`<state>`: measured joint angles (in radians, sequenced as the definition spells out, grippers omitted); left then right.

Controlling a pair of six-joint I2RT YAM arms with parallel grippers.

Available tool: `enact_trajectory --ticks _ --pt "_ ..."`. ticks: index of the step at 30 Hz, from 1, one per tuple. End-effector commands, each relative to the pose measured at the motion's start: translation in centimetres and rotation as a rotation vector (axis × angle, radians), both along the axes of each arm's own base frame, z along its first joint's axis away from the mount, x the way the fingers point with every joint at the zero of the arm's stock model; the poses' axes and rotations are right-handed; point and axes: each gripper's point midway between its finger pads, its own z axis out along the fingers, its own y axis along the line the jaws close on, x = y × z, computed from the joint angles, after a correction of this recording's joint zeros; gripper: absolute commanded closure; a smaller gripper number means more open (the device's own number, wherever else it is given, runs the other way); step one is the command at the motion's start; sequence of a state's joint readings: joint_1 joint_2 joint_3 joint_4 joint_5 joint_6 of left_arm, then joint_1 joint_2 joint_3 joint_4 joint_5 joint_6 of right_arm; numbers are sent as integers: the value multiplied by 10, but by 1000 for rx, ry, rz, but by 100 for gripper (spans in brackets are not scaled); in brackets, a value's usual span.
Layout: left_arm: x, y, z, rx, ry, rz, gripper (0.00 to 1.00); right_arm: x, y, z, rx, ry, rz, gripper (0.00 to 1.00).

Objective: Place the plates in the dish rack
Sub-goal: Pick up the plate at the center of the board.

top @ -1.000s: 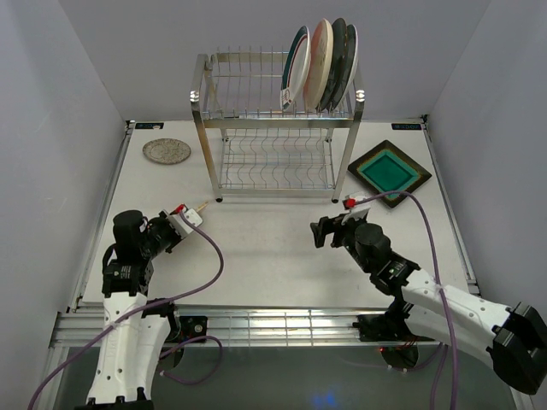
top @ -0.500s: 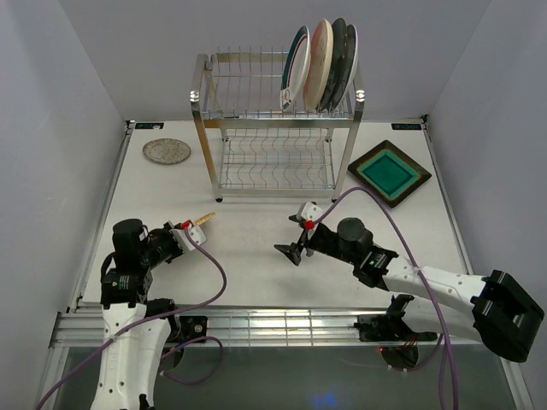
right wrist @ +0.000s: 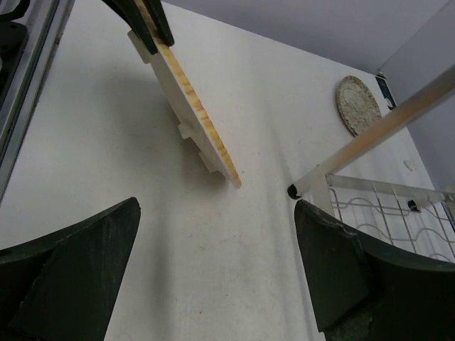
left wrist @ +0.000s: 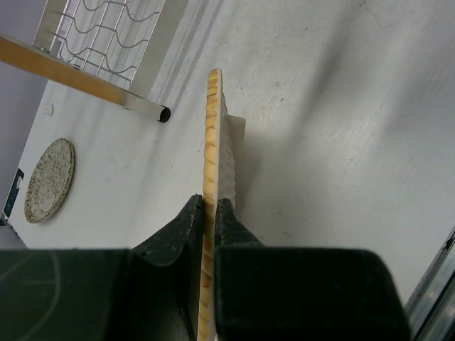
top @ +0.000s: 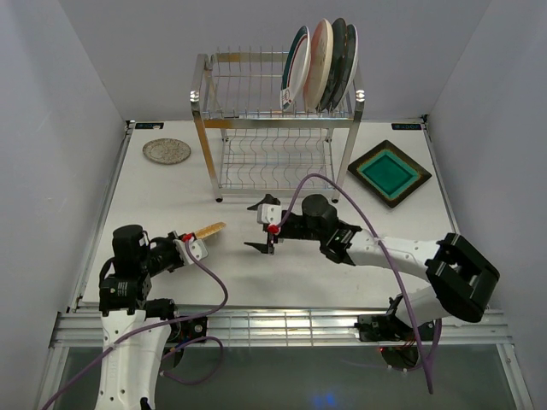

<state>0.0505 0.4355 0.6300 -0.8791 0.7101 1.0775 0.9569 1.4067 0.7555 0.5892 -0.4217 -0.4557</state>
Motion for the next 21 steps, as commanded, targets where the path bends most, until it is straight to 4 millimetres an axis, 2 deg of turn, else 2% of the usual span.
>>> enact_trajectory --ticks 1,3,4,5,8,9,14,16,21 --pt "-14 -13 12 -29 -22 -83 100 -9 22 -2 23 -103 89 4" --pt "-17 -13 11 -26 -23 -88 100 -10 32 -4 15 -118 114 5" --pt "-18 -14 12 -22 -31 -96 100 -10 37 -15 -7 -109 124 5" --pt "-21 -14 10 -21 -22 -99 100 -10 42 -14 -6 -116 132 5" --pt "-25 -15 11 -15 -27 -114 100 -12 52 -24 -27 -119 144 0" --pt "-27 -16 11 -15 -27 -117 100 -11 56 -20 -16 -127 145 0" --pt "-35 -20 14 -18 -28 -151 100 -7 70 -22 -13 -120 136 10" --pt "-38 -22 15 -19 -24 -165 100 -8 74 -20 -6 -118 151 22" --pt "-42 -24 19 -18 -25 -182 100 -15 80 -21 -12 -100 195 34"
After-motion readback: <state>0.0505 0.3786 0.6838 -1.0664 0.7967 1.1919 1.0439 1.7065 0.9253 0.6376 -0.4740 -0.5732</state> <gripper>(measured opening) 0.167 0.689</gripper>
